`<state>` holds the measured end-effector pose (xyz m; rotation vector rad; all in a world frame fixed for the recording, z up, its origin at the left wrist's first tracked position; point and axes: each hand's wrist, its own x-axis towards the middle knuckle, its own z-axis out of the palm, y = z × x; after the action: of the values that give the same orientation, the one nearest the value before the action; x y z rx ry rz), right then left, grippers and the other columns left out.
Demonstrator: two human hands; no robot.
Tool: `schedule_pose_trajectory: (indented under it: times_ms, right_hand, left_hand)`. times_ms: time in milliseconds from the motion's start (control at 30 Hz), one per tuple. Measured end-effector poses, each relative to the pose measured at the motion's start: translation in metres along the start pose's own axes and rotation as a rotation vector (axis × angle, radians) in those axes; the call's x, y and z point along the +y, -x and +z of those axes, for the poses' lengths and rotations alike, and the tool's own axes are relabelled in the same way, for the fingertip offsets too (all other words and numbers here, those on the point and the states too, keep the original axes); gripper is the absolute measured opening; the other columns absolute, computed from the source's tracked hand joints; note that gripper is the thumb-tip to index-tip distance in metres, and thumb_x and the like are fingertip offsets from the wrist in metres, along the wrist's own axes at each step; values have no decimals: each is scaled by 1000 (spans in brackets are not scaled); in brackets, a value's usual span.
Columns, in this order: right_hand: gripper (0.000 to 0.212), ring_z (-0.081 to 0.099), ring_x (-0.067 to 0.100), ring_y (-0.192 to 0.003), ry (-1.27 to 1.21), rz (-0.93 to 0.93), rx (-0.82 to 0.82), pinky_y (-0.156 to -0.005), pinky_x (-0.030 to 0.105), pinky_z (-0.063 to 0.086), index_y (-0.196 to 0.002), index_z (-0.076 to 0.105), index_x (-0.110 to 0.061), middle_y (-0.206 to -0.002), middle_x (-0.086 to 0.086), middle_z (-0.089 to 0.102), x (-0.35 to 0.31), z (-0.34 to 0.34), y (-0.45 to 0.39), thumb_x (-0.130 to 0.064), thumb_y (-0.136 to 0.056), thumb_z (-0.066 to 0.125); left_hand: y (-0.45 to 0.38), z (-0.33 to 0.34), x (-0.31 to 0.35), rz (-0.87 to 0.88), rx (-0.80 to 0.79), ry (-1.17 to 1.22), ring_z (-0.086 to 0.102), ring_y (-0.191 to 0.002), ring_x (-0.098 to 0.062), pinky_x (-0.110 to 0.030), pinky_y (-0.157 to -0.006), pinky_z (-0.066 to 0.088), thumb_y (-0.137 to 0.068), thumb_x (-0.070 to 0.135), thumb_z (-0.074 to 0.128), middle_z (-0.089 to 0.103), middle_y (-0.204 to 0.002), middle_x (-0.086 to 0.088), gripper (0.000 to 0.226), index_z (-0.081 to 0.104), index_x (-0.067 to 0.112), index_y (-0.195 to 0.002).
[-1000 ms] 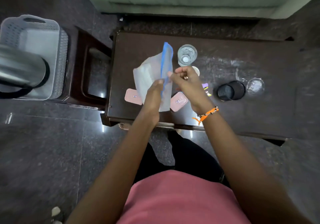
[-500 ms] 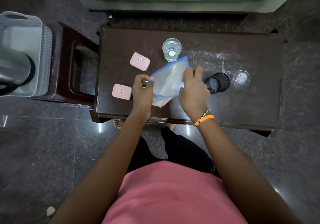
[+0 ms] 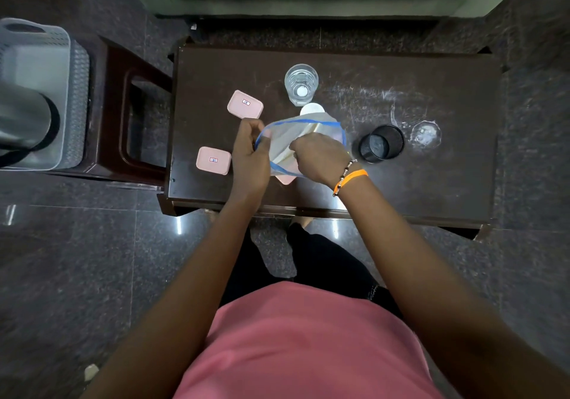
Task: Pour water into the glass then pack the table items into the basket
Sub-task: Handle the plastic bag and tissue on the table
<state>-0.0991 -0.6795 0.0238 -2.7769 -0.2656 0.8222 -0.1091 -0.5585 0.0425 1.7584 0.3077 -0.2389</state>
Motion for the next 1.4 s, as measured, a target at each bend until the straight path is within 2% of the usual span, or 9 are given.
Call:
schedule_pose_trajectory:
  times_ms: [233, 467, 700, 833, 967, 1067, 1200, 1300, 1400]
  right_hand:
    - [33, 43, 36, -126, 15, 63, -134, -100, 42, 40, -125, 56, -5, -126, 22, 57, -3, 14, 7, -13, -95, 43]
    - [33, 51, 37, -120, -316, 254, -224, -97, 35, 41, -122, 53, 6, -129, 24, 56, -8, 19, 3, -4, -96, 37]
    - [36, 49, 34, -126, -367, 313, -235, -104, 32, 38, -128, 51, 3, -134, 22, 53, -13, 29, -4, -2, -98, 32]
    - [34, 50, 33, -122, -305, 201, -231, -112, 41, 30, -121, 58, -2, -129, 17, 57, -14, 30, -1, -3, -95, 36]
    - [30, 53, 33, -116, -219, 75, -237, -101, 37, 40, -113, 62, 0, -126, 19, 57, -15, 31, 6, -3, -91, 42]
    - [34, 39, 33, -133, -112, 29, -316, -109, 43, 36, -123, 55, -2, -142, 17, 43, -12, 36, 8, -9, -93, 41]
    - [38, -1, 32, -149, 101, -2, -512, -117, 48, 18, -132, 49, -8, -161, 1, 6, -16, 45, 4, -9, -96, 39]
    - [44, -11, 31, -148, 190, -35, -549, -117, 56, 0, -141, 38, -18, -161, -1, -1, -22, 47, -1, -15, -98, 35]
    - [45, -10, 30, -148, 304, -82, -562, -116, 59, -2, -144, 32, -20, -161, -1, 0, -27, 46, -3, -18, -99, 33]
  left_hand:
    - [3, -1, -3, -9, -9, -1, 39, -62, 4, -8, -61, 36, -92, -2, 41, 38, -75, 6, 21, 38, 13, -79]
    - [13, -1, -13, -12, -90, -10, 37, -71, -10, -27, -69, 35, -87, -6, 42, 40, -76, 6, 17, 40, 10, -84]
    - [19, -6, -18, -35, -133, -26, 40, -77, -16, -35, -71, 36, -85, -3, 44, 43, -76, 6, 23, 42, 19, -80]
    - [22, -8, -19, -4, -160, -28, 39, -72, -11, -26, -69, 36, -87, -5, 43, 42, -74, 7, 18, 42, 12, -84]
    - [19, -15, -22, -1, -175, -46, 40, -73, -13, -28, -69, 37, -90, 0, 46, 44, -75, 6, 17, 43, 15, -83]
    - [16, -20, -26, -25, -178, -55, 41, -75, -16, -33, -70, 37, -90, 2, 45, 46, -79, -1, 13, 43, 14, -86]
    - [14, -24, -27, -47, -245, -58, 43, -74, -15, -30, -67, 38, -89, -2, 45, 48, -78, 3, 22, 44, 19, -80]
    - [12, -27, -26, -87, -287, -24, 41, -65, -12, -22, -56, 36, -89, -3, 44, 47, -77, -2, 28, 43, 22, -77]
    - [11, -32, -27, -121, -292, -35, 42, -64, -11, -17, -50, 36, -91, 1, 44, 49, -78, -6, 26, 43, 23, -76]
